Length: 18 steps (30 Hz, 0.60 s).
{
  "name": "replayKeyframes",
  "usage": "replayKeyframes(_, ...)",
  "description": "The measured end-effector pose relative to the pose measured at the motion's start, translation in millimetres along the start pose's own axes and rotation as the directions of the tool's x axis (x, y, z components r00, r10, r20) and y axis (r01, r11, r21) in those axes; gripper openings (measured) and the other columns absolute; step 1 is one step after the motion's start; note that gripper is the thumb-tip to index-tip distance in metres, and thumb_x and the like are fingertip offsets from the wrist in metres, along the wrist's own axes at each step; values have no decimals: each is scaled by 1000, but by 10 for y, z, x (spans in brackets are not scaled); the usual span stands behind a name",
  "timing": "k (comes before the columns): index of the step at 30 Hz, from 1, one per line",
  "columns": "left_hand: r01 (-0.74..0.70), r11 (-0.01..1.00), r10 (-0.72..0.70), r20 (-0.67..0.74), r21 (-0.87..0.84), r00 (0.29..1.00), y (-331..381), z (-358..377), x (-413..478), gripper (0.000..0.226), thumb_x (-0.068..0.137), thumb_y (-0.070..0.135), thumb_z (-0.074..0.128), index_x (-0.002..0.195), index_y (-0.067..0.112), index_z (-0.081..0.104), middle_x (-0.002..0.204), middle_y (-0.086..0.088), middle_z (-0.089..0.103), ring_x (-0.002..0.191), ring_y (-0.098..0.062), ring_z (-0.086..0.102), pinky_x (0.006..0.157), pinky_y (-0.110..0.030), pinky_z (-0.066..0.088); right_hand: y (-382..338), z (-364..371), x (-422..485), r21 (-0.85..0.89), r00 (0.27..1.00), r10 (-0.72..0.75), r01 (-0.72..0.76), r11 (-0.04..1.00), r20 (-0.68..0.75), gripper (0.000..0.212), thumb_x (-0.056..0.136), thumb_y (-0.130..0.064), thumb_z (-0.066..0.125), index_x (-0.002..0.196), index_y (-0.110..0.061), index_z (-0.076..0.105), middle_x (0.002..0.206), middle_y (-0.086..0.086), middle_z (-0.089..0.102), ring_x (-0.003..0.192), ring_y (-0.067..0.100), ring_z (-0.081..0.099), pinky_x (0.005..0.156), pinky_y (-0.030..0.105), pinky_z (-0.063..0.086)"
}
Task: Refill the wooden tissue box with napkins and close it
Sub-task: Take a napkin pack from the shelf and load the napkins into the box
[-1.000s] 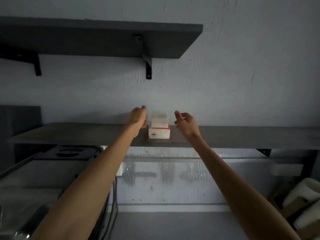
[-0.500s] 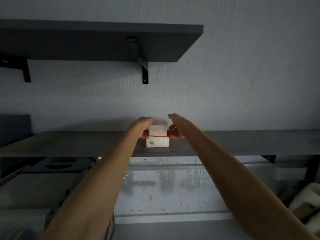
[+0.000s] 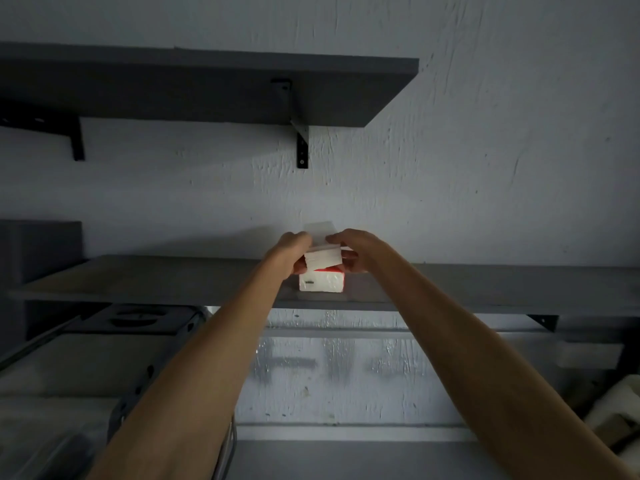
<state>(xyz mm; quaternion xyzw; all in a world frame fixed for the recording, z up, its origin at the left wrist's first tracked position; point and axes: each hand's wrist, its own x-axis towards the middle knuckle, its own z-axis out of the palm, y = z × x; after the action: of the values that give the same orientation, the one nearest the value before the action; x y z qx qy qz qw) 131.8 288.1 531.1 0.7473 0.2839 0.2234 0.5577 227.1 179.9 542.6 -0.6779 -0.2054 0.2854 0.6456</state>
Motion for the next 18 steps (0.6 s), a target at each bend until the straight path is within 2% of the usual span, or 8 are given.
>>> replayKeyframes(1, -11, 1000, 11, 3, -18, 1000, 2, -8, -31, 29, 90, 14, 44, 110, 0, 60, 110, -22, 68, 86, -25, 63, 61, -27, 50, -4, -15, -48, 40, 1000, -20, 20, 999, 17, 29, 82, -9, 73, 105, -3, 57, 102, 17, 65, 89, 29, 66, 80, 38, 60)
replayKeyframes(3, -46, 997, 46, 0, -65, 999, 26, -2, -139, 22, 89, 18, 47, 102, 6, 60, 104, -17, 66, 84, -23, 61, 68, -30, 47, 3, -86, -187, 133, 996, -83, 79, 988, 28, 21, 82, -5, 73, 96, -1, 58, 91, 18, 66, 71, 27, 68, 54, 29, 59)
replayKeyframes(5, -67, 988, 69, 12, -143, 998, 23, 37, -336, 26, 90, 33, 54, 105, 13, 58, 102, -10, 58, 89, -22, 56, 79, -34, 45, 68, -205, -379, 255, 988, -155, 144, 956, 26, 16, 82, -5, 72, 93, 0, 61, 85, 15, 66, 68, 23, 67, 47, 23, 53)
replayKeyframes(7, -61, 964, 93, 113, -259, 989, -29, 145, -606, 56, 84, 54, 62, 121, 13, 53, 111, -8, 57, 102, -24, 55, 86, -37, 45, 209, -380, -617, 363, 962, -270, 241, 900, 32, 9, 85, -8, 68, 94, -5, 67, 90, 13, 67, 79, 22, 65, 59, 26, 52)
replayKeyframes(9, -59, 929, 153, 234, -364, 960, -164, 352, -916, 79, 70, 67, 65, 126, 14, 53, 116, -5, 58, 110, -25, 54, 87, -37, 43, 455, -570, -886, 422, 913, -408, 365, 830, 13, 21, 89, -9, 62, 109, -6, 67, 101, 14, 67, 90, 24, 65, 75, 31, 52)
replayKeyframes(12, -80, 826, 277, 278, -558, 920, -477, 783, -1350, 67, 66, 62, 68, 116, 18, 60, 112, -5, 64, 110, -25, 57, 88, -35, 44, 1012, -820, -1350, 461, 849, -514, 508, 727, -123, 44, 89, -6, 63, 132, -11, 55, 122, 17, 66, 109, 32, 64, 96, 45, 50)
replayKeyframes(15, -82, 776, 319, 277, -625, 907, -844, 1324, -1723, 79, 66, 51, 80, 128, 10, 54, 125, -10, 66, 118, -27, 61, 100, -39, 48, 1673, -1071, -1740, 470, 837, -493, 543, 696, -236, 52, 86, -10, 65, 135, -18, 50, 125, 15, 65, 120, 39, 59, 101, 53, 49)
replayKeyframes(18, -105, 791, 312, 250, -602, 917, -1220, 1873, -2074, 61, 74, 27, 77, 129, 10, 55, 124, -14, 66, 117, -31, 62, 101, -47, 50, 2328, -1369, -2054, 495, 850, -452, 526, 692, -271, 53, 92, -6, 58, 141, -21, 44, 134, 16, 58, 124, 38, 57, 100, 51, 50)
